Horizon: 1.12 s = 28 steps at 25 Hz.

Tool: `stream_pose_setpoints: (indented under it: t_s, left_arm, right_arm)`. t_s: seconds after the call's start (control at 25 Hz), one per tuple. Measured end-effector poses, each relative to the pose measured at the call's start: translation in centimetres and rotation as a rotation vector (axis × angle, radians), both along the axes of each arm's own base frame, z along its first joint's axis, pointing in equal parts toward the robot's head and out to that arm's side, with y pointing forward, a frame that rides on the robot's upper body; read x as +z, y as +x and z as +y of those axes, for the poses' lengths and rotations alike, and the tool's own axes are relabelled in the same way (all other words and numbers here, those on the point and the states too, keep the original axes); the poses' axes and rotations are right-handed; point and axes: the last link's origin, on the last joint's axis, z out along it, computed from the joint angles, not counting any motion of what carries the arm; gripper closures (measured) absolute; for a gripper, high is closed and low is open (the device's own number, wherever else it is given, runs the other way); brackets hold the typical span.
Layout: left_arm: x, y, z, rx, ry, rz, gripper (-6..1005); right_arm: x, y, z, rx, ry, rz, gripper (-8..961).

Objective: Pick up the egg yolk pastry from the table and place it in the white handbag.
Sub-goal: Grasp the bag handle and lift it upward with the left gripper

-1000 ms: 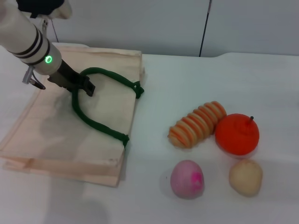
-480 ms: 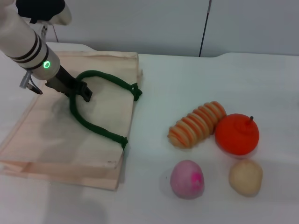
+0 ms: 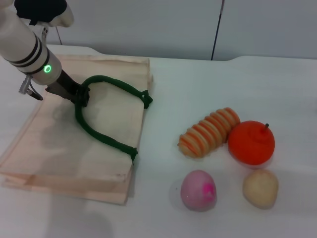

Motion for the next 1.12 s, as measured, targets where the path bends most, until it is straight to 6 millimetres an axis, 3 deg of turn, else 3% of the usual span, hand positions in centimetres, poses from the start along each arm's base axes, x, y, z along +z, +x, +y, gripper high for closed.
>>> stream_pose_setpoints:
  t_s: [0.08, 0.28, 0.88, 1.12]
  left_arm:
    - [0.0, 0.0, 0.0, -0.001, -0.001, 0.001, 752]
    - [0.0, -0.2, 0.0, -0.005, 0.003, 0.006, 829]
    - [-1.4, -0.3, 0.2, -0.047, 0.043, 0.012, 857]
    - [-2.8, 0.3, -0.4, -0.07, 0.023, -0.085, 860]
  right_arm:
    - [0.0, 0.0, 0.0, 0.0, 0.0, 0.0, 101]
    - [0.0, 0.0, 0.0, 0.001, 0.001, 0.0, 101]
    - [0.1, 1.1, -0.7, -0.03, 0.003, -0.008, 100]
    - [0.3, 2.1, -1.3, -0.058, 0.007, -0.013, 100]
